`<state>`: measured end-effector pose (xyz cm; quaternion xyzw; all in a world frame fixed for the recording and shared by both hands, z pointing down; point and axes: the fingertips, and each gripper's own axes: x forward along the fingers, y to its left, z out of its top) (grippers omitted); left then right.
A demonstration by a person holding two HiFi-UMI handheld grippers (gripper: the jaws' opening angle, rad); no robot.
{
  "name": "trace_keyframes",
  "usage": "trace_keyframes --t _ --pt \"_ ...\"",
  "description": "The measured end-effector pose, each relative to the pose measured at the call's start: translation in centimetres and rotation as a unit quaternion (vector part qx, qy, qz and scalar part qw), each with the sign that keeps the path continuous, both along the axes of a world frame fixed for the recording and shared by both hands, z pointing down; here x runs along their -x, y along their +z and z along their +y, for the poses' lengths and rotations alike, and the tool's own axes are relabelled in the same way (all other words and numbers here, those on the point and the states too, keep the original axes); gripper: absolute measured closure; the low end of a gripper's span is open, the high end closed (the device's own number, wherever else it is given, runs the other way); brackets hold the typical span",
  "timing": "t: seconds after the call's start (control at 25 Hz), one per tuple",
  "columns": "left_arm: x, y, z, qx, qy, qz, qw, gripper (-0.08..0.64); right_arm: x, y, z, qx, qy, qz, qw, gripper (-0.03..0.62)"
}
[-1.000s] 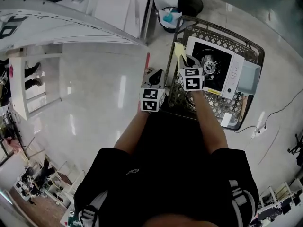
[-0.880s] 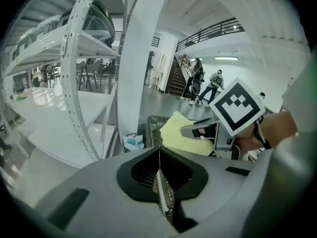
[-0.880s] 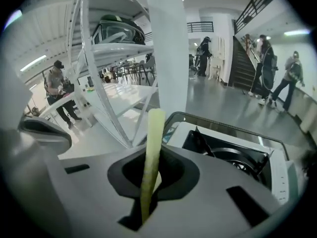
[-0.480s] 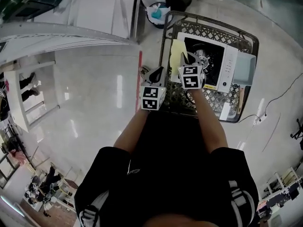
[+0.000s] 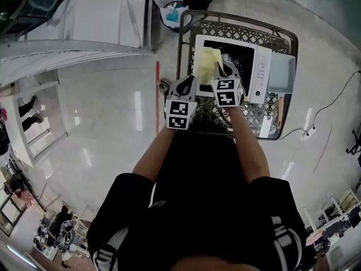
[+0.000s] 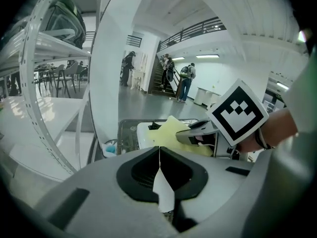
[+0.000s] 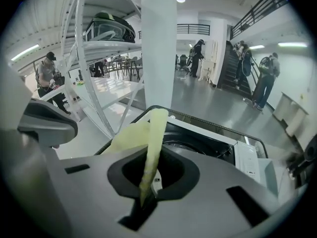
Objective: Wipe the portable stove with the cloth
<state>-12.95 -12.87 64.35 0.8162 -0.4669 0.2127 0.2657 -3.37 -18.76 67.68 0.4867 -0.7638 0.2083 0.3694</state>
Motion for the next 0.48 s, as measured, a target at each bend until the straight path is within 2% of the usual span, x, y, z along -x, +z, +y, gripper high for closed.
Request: trace_keyframes --t 0.48 --pt "-5.3 -0.1 1.2 0.005 0.024 0.009 0.9997 0.538 -4.5 0.1 1.1 0.005 0.005 0.012 1.0 0.58"
